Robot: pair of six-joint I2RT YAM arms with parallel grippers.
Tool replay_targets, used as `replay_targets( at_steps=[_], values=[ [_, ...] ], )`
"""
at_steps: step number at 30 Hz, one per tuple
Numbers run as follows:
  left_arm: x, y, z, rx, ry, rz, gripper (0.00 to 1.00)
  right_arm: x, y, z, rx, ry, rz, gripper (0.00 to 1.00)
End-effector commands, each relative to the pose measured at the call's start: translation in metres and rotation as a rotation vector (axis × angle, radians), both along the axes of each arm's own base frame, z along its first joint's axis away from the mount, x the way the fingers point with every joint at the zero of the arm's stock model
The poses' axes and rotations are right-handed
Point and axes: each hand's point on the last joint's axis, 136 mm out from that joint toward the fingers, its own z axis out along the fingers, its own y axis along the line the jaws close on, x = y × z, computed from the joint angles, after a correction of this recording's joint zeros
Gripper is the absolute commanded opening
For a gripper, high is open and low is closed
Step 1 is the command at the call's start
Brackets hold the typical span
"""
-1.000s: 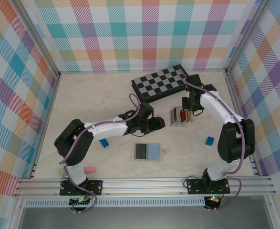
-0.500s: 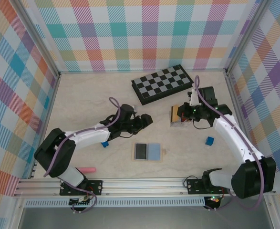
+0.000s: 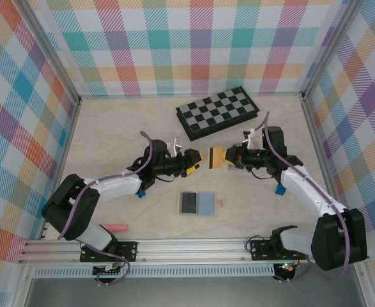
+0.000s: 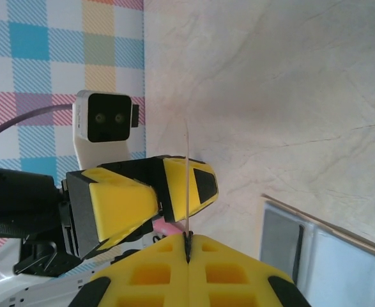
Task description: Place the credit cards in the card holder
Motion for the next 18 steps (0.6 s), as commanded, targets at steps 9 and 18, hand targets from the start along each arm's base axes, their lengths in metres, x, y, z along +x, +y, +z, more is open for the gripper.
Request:
replay_targets(
  at_steps=[9, 18],
  values=[
    [0.003, -0.013, 0.029, -0.139, -0.043, -0.059, 0.44, -0.009, 0.021, 0.013, 0.1, -0.016, 0.1, 0.04],
    [-0.002, -0.014, 0.038, -0.159, -0.065, -0.084, 0.17, -0.007, 0.024, -0.003, 0.068, 0.018, 0.099, 0.04]
  ],
)
